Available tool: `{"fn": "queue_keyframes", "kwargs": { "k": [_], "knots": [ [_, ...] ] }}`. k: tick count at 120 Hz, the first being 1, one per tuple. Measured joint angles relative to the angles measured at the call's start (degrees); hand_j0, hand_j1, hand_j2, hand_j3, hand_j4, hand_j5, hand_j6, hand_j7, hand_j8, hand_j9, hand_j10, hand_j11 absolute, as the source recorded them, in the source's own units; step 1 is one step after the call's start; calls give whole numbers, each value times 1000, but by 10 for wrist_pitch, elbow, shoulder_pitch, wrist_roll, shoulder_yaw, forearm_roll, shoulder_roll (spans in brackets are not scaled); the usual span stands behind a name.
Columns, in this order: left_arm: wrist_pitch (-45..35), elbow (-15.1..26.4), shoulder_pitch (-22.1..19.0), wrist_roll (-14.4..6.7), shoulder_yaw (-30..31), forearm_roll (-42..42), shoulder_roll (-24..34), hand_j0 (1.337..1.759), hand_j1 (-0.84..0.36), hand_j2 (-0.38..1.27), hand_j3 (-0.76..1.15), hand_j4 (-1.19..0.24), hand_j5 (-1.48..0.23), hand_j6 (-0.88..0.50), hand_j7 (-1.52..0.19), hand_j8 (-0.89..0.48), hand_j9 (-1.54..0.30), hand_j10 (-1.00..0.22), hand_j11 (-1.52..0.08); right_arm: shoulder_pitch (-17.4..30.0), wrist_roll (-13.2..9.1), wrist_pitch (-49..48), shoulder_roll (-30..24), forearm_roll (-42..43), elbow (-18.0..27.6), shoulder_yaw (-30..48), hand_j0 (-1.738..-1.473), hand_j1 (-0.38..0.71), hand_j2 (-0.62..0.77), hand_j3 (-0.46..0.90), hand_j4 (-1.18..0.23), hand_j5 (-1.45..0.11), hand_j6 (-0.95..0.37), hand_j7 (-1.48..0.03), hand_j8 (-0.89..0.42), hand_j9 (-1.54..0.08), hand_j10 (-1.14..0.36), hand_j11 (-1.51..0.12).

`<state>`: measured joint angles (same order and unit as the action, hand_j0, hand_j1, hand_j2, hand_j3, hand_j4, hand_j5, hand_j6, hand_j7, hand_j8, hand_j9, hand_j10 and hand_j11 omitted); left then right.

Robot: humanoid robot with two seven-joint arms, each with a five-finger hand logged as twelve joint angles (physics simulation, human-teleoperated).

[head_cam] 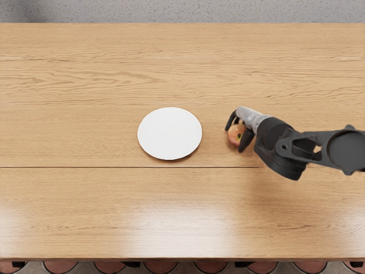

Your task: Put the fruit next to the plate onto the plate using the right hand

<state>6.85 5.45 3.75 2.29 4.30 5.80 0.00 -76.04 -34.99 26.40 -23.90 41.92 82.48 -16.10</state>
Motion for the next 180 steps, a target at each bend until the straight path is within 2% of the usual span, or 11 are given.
{"fn": "queue_keyframes", "kwargs": {
  "k": [20,50,77,94,121,143,167,180],
  "knots": [
    [0,0,0,0,0,0,0,1658,73,46,0,-230,-299,-230,-299,-230,-299,-230,-299,-30,0,-70,-16,-41,5,24,-1652,202,251,-1,-609,-864,-350,-845,-339,-861,-499,-845],
    [0,0,0,0,0,0,0,1658,73,46,0,-230,-299,-230,-299,-230,-299,-230,-299,-34,0,-202,-38,-60,7,132,-1654,213,357,-1,-637,-867,-378,-850,-358,-870,-529,-842],
    [0,0,0,0,0,0,0,1658,73,46,0,-230,-299,-230,-299,-230,-299,-230,-299,-35,0,-234,-2,-67,0,182,-1655,190,346,0,-641,-879,-402,-856,-371,-873,-539,-859],
    [0,0,0,0,0,0,0,1658,73,46,0,-230,-299,-230,-299,-230,-299,-230,-299,-36,0,-237,55,-67,-44,191,-1656,200,368,0,-640,-894,-402,-860,-366,-883,-531,-875],
    [0,0,0,0,0,0,0,1658,73,46,0,-230,-299,-230,-299,-230,-299,-230,-299,-35,1,-241,147,-62,-147,188,-1658,236,500,1,-648,-903,-411,-862,-374,-890,-538,-888],
    [0,0,0,0,0,0,0,1658,73,46,0,-230,-299,-230,-299,-230,-299,-230,-299,-32,8,-241,197,-41,-211,177,-1657,209,471,0,-645,-892,-442,-860,-407,-892,-568,-895],
    [0,0,0,0,0,0,0,1658,73,46,0,-230,-299,-230,-299,-230,-299,-230,-299,-29,14,-241,215,-32,-236,168,-1657,202,454,0,-621,-854,-454,-828,-423,-861,-577,-867],
    [0,0,0,0,0,0,0,1658,73,46,0,-230,-299,-230,-299,-230,-299,-230,-299,-27,14,-240,217,-31,-239,167,-1658,187,379,0,-587,-799,-456,-780,-432,-809,-583,-816]
  ]
}}
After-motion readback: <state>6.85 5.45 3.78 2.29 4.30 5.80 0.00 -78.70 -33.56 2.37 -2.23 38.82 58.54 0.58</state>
